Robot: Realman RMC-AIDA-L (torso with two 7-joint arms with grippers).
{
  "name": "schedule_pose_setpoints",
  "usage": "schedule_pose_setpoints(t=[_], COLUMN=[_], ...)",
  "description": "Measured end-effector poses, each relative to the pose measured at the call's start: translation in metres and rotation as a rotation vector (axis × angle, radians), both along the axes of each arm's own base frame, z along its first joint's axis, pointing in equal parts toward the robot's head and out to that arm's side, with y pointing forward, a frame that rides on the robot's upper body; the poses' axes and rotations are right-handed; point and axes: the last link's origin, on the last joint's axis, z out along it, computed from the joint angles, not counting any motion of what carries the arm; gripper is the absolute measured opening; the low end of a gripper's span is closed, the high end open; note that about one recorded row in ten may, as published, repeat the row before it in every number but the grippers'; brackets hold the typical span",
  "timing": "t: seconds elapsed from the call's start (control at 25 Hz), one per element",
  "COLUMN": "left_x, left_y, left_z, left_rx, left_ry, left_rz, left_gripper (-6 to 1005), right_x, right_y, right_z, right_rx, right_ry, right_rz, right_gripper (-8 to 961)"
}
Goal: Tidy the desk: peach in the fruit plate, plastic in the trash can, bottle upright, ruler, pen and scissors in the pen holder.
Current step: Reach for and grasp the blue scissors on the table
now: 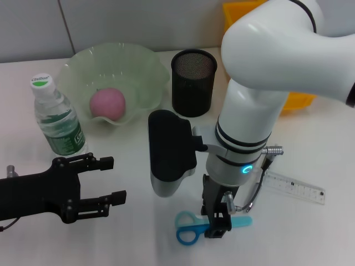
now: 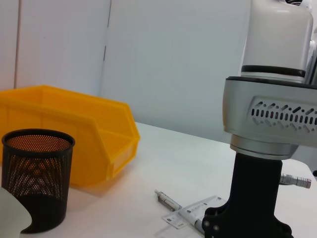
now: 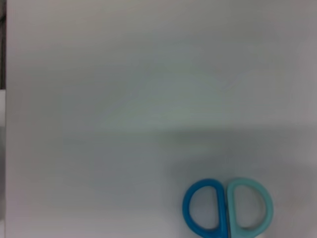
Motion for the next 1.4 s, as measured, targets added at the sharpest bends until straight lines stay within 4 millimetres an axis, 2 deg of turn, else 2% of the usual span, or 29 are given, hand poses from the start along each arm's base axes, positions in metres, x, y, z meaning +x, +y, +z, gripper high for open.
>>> schedule_pose_setpoints(t=[1.4], left_x=[0.0008], left_y=[0.0040], left_z=[0.0036], left_rx=[0.010], left_ry=[0.012], left_rz=[-0.013], left_gripper=[781], right_x=[-0.0040], right_y=[-0.0039], right_z=[-0.0027], right_rx=[-0.019], right_ry=[-0.006], right_rz=[0.037], right_gripper=[361])
